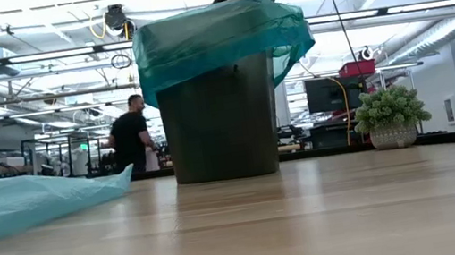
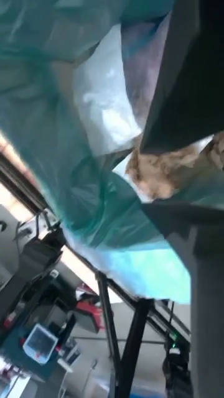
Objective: Place trash/remove bag and relplace
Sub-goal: Put the brown napkin into the trash bin
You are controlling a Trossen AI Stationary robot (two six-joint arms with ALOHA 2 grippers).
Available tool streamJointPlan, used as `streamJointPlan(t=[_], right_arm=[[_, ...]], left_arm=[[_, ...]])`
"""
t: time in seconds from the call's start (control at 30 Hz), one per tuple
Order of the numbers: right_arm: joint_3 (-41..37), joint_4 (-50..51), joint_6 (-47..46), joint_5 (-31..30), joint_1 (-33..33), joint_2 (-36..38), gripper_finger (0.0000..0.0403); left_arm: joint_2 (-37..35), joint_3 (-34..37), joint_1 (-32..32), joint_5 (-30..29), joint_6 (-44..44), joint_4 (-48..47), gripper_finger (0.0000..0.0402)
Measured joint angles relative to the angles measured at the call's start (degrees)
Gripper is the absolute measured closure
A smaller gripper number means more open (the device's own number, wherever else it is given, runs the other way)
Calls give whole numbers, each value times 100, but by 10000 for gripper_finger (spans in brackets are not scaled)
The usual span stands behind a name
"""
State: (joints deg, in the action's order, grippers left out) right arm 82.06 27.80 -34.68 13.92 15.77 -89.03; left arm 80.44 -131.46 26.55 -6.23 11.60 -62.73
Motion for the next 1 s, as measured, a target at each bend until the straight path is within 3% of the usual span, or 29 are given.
streamJointPlan(t=[0.13, 0.23, 0.33, 0.5, 0.67, 0.83, 1.0], right_arm=[[109, -12, 158, 375, 89, 135, 193], [500, 424, 489, 793, 113, 382, 164], [988, 1739, 840, 827, 60, 657, 159], [1501, 4558, 1031, 360, -234, 1064, 183], [1497, 6210, 65, -202, -807, 1354, 206], [1183, 6085, -1265, -763, -1352, 1466, 210], [75, 6126, -2218, -852, -1808, 1446, 206]], left_arm=[[0, 0, 0, -4, -28, -1, 402], [0, 0, -2, -4, -34, -4, 402], [0, 0, -2, -4, -37, -78, 402], [4, 0, -2, -4, -40, -148, 402], [4, 0, -2, -4, -42, -146, 402], [4, 0, 0, -6, -48, -143, 402], [4, 0, -2, -5, -59, -143, 402]])
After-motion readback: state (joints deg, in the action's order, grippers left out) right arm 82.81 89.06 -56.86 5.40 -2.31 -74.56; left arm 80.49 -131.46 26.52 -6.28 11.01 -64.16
